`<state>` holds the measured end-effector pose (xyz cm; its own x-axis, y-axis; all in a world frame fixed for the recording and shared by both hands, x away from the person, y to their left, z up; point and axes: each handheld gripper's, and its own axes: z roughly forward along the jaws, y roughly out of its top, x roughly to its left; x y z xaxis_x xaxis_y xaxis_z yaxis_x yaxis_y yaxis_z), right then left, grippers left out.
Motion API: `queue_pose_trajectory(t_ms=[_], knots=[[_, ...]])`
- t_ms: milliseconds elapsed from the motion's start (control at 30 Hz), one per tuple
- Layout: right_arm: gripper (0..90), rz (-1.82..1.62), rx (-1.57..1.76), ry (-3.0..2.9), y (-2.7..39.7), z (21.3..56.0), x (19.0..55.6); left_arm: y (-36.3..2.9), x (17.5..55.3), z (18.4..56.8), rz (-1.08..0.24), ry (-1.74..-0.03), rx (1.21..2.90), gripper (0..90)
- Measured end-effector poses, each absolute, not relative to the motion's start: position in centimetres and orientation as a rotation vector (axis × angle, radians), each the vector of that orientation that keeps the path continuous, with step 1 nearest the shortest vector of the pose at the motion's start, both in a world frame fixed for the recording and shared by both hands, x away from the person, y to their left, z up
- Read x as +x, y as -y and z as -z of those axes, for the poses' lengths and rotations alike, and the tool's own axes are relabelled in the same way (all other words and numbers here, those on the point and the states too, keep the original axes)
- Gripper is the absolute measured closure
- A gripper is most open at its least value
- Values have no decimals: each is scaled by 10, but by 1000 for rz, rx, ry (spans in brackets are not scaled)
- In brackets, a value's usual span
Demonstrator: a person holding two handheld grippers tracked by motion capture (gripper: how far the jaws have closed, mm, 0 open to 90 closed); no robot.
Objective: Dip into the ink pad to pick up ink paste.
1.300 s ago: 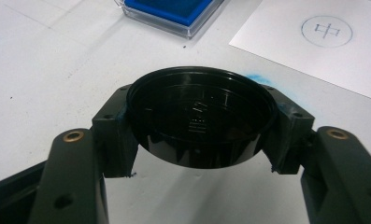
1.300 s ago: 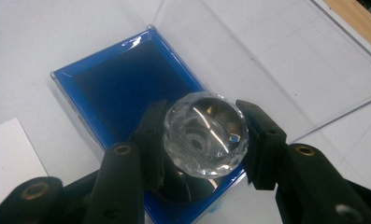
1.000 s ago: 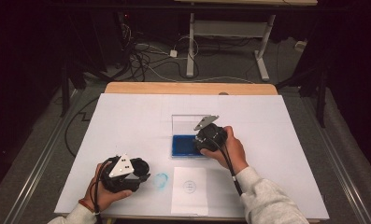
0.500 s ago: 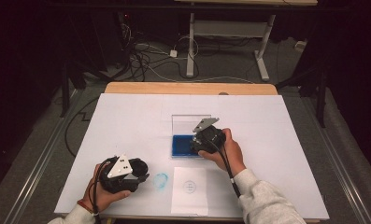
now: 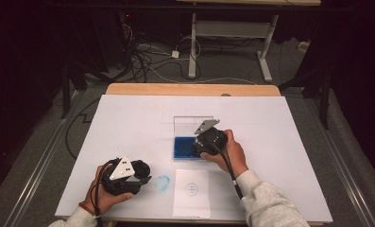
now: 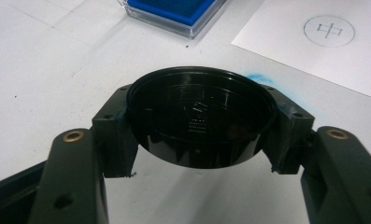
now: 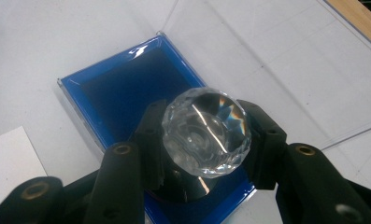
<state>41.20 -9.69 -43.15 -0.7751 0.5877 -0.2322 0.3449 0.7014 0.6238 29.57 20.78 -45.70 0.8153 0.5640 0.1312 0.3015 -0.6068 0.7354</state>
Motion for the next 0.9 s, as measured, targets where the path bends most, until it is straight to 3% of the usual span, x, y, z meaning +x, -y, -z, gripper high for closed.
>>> queue_pose_trajectory(t_ms=[600,900], knots=[[572,-793,740,-2506,101,429,412,-210,295,455,-461,-636,2245,365],[572,-1035,810,-2393,130,413,405,-215,296,455,-466,-653,2236,365]])
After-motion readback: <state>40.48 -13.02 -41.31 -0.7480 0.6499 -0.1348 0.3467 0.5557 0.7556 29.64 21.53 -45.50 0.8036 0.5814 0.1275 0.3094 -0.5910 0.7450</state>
